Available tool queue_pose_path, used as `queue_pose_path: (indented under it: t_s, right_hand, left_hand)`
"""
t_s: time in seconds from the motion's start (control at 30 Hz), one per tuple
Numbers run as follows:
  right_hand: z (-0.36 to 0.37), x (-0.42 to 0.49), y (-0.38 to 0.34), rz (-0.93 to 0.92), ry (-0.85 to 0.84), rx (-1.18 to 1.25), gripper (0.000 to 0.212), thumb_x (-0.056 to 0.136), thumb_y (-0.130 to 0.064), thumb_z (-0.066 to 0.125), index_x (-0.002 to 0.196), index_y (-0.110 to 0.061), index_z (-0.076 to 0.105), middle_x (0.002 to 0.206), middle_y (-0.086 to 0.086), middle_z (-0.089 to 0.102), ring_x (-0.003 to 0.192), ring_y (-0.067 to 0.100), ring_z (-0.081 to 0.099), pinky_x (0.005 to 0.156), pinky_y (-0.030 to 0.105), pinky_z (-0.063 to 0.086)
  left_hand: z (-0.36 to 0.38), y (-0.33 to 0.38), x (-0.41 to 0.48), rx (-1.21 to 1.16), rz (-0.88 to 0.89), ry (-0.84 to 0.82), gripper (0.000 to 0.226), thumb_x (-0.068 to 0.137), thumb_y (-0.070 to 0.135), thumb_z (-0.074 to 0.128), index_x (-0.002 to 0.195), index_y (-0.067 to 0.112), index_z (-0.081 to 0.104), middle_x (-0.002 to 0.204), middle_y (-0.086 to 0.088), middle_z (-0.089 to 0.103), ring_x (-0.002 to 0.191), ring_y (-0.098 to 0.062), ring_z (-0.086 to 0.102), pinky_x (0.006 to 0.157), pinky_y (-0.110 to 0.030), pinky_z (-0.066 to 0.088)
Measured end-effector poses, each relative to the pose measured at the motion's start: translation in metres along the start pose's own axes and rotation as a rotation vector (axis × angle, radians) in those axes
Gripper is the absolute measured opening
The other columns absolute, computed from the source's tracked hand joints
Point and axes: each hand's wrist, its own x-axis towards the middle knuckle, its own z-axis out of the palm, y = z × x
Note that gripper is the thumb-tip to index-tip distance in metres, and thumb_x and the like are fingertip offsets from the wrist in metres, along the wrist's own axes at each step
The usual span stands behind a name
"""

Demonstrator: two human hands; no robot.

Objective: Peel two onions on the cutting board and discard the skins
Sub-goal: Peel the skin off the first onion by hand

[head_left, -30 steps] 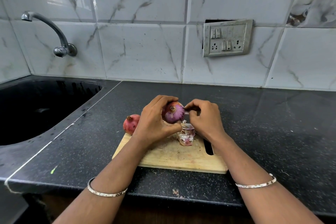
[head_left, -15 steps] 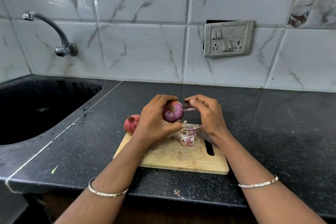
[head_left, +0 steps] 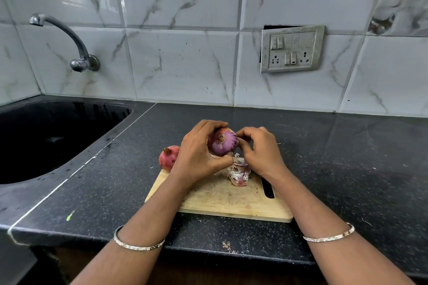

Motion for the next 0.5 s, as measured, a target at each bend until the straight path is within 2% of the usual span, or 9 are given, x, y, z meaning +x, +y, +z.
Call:
queue_pose_path:
  t_s: [0.1, 0.23, 0.33, 0.43, 0.5]
  right_hand:
    - [0.000, 0.000, 0.000, 0.031, 0.029, -0.075, 0.013, 0.093, -0.011, 0.063, 0.095, -0.022, 0.070, 0.093, -0.007, 0.067, 0.094, 0.020, 0.053, 0.085, 0.050, 0.048]
    - [-0.010, -0.001, 0.001, 0.085, 0.116, -0.052, 0.011, 0.087, -0.020, 0.063, 0.085, -0.027, 0.071, 0.082, -0.016, 0.064, 0.091, 0.017, 0.053, 0.085, 0.050, 0.049]
    - [-0.013, -0.005, -0.008, 0.052, 0.076, 0.028, 0.018, 0.076, -0.028, 0.058, 0.081, -0.029, 0.076, 0.073, -0.020, 0.067, 0.084, 0.012, 0.060, 0.081, 0.040, 0.052]
    - [-0.015, -0.005, -0.013, 0.016, 0.084, 0.179, 0.013, 0.084, -0.023, 0.065, 0.081, -0.022, 0.078, 0.069, -0.012, 0.071, 0.069, 0.005, 0.066, 0.065, 0.020, 0.050]
    - [-0.017, -0.005, -0.013, -0.021, 0.111, 0.222, 0.011, 0.089, -0.015, 0.068, 0.082, -0.017, 0.077, 0.070, -0.010, 0.071, 0.070, 0.005, 0.066, 0.062, 0.015, 0.047]
  left_hand:
    - [-0.001, 0.002, 0.000, -0.013, 0.011, 0.000, 0.059, 0.066, 0.035, 0.076, 0.121, 0.017, 0.067, 0.115, 0.010, 0.065, 0.104, 0.003, 0.060, 0.085, -0.014, 0.051]
    - [-0.002, 0.002, 0.000, -0.013, 0.013, -0.007, 0.058, 0.066, 0.036, 0.076, 0.120, 0.017, 0.066, 0.114, 0.010, 0.064, 0.104, 0.001, 0.061, 0.086, -0.014, 0.050]
    - [-0.001, 0.000, 0.000, -0.002, 0.012, -0.038, 0.059, 0.065, 0.036, 0.074, 0.120, 0.017, 0.065, 0.115, 0.009, 0.063, 0.103, -0.001, 0.060, 0.087, -0.013, 0.048]
    - [-0.002, -0.002, 0.000, 0.012, 0.001, -0.055, 0.060, 0.065, 0.035, 0.074, 0.121, 0.017, 0.062, 0.115, 0.008, 0.061, 0.103, -0.003, 0.059, 0.089, -0.012, 0.045]
    - [-0.002, -0.002, 0.000, 0.021, -0.005, -0.070, 0.061, 0.065, 0.037, 0.072, 0.122, 0.018, 0.061, 0.116, 0.008, 0.059, 0.103, -0.003, 0.057, 0.089, -0.009, 0.043]
